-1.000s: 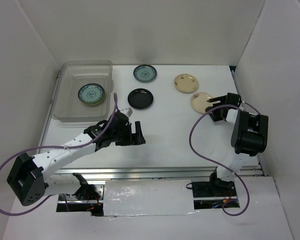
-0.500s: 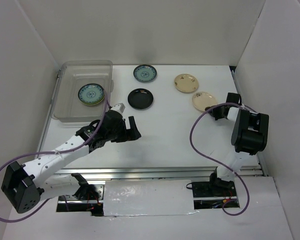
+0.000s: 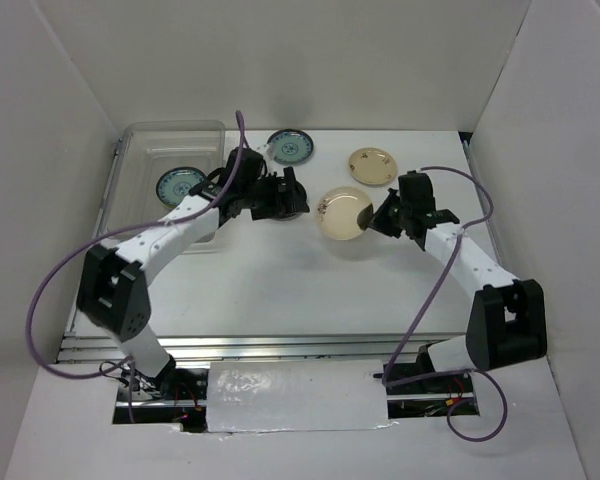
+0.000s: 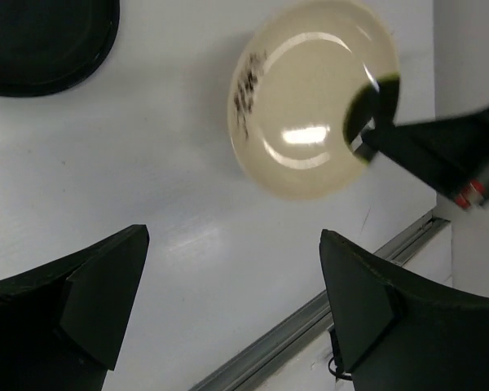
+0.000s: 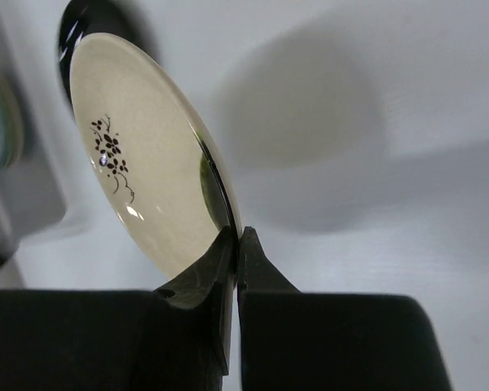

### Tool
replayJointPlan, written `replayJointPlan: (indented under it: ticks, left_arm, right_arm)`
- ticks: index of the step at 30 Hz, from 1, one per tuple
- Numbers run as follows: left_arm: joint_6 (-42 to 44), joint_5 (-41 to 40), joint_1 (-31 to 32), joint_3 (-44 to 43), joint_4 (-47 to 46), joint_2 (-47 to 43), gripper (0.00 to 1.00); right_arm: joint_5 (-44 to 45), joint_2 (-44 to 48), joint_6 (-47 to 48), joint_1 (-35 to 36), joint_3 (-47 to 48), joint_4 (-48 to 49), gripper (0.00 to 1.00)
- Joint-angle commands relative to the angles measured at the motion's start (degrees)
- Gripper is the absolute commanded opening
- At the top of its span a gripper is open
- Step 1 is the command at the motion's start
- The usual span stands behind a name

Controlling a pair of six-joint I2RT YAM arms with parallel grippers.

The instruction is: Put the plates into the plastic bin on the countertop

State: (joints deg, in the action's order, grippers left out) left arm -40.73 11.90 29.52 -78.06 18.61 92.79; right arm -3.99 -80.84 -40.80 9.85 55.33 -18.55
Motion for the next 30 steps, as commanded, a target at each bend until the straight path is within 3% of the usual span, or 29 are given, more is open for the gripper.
replayJointPlan:
  ticks: [1,3,6,7,8,9,11,12,13,20,21,23,24,30]
  left_arm:
    - [2.85,7.79,-1.83,-4.9,3.09,8.0,0.99]
    - [3.03,7.17,-1.83,-5.52,3.89,10.46,0.99]
    - [2.59,6.38,-1.83,-5.09,4.33,12.05,0.87]
    - [2.24,6.21,-1.83,-4.82,3.98,12.23,0.77]
    - [2.15,6.12,-1.92,-4.73,3.72,12.58,0.59]
    - [1.97,6.29,-1.92,-4.56,3.45,12.67,0.59]
    - [1.36,6.29,-2.1,-4.29,2.84,12.41,0.32]
    - [1.18,6.29,-2.1,-4.2,2.4,11.98,0.06]
    - [1.01,5.94,-2.18,-4.03,2.22,11.54,0.0]
    - [-1.36,8.56,-4.46,1.41,-4.01,4.25,0.0]
    - [-2.24,9.19,-4.99,2.12,-5.67,3.54,0.0]
    - [-3.12,9.46,-7.36,3.52,-5.96,1.18,0.0]
    - [-4.69,8.76,-8.41,4.31,-5.69,0.03,0.0]
    - [-16.55,7.53,-28.96,14.51,-8.85,-12.01,0.0]
  right_arm:
    - [-15.24,4.9,4.59,1.13,-1.89,3.76,0.0]
    - [-20.24,4.99,4.06,2.89,-1.46,5.27,0.0]
    - [-24.82,3.85,3.71,4.65,-0.14,5.71,0.0]
    - [-25.88,3.5,3.62,5.0,0.04,6.5,0.0]
    - [-27.98,3.06,3.27,5.79,-0.13,6.94,0.0]
    - [-28.0,2.88,2.92,5.8,-0.31,7.55,0.0]
    - [-30.63,2.35,2.13,6.59,-1.01,9.49,0.0]
    - [-30.64,1.83,1.78,6.94,-1.1,9.93,0.0]
    - [-30.64,1.82,1.51,7.03,-1.45,10.19,0.0]
    - [-36.43,0.68,-1.56,5.45,-3.91,16.17,0.0]
    - [-36.96,0.59,-2.0,5.27,-4.0,17.13,0.14]
    - [-36.62,0.86,-2.62,4.49,-4.53,17.23,0.57]
    - [-35.83,1.29,-2.71,4.13,-4.97,17.05,0.99]
    - [-29.94,4.9,-1.66,0.44,-11.2,17.4,1.0]
